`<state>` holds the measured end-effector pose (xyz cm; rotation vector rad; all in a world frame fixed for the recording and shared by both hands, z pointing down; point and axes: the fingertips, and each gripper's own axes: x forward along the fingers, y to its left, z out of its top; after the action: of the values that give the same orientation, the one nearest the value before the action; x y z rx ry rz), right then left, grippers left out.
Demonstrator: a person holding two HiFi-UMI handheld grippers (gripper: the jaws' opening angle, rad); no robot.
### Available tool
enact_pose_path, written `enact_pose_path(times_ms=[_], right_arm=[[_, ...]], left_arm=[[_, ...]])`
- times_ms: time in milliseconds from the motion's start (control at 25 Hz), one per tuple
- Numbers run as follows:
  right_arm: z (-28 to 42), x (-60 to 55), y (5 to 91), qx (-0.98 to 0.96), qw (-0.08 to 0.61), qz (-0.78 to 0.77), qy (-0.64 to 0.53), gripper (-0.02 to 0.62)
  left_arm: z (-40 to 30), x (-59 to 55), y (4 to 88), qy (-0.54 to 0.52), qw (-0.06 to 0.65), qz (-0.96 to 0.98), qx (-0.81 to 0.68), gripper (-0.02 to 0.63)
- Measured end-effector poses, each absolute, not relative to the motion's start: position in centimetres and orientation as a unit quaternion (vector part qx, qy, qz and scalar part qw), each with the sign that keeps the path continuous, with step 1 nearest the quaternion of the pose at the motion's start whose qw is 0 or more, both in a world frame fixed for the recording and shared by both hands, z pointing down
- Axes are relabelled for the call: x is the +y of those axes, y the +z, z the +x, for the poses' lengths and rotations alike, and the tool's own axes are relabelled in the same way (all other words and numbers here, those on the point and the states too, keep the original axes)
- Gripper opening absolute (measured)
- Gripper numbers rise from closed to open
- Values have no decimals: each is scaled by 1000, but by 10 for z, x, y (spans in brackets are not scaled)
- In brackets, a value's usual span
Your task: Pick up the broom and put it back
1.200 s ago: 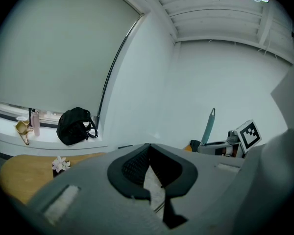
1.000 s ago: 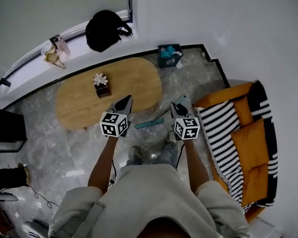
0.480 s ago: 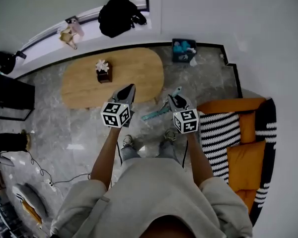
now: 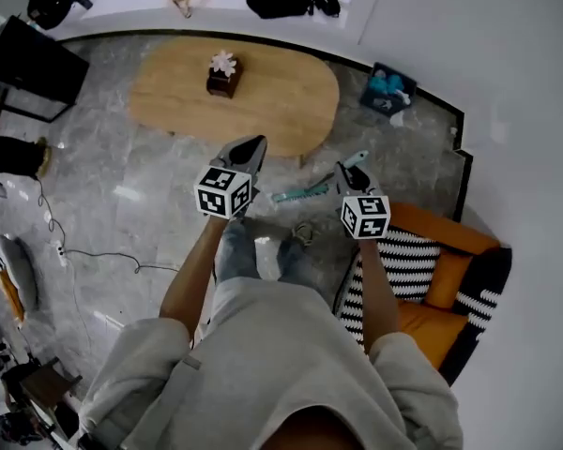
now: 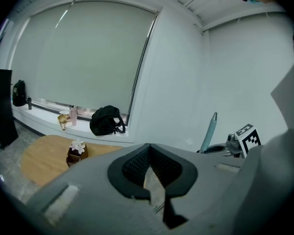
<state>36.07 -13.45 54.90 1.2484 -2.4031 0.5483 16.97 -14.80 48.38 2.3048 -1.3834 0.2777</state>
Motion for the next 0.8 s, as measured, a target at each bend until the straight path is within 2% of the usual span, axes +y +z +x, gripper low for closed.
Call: enact_pose_path(times_ms=[240,800], right_arm=[[356,-136,574,-853,216,425,212,87],[332,-112,614,-850,263,405,209,87]], left_arm=[[160,-135,512,91,256,812,-517,3],[140,-112,561,70,292,803,-515,3]])
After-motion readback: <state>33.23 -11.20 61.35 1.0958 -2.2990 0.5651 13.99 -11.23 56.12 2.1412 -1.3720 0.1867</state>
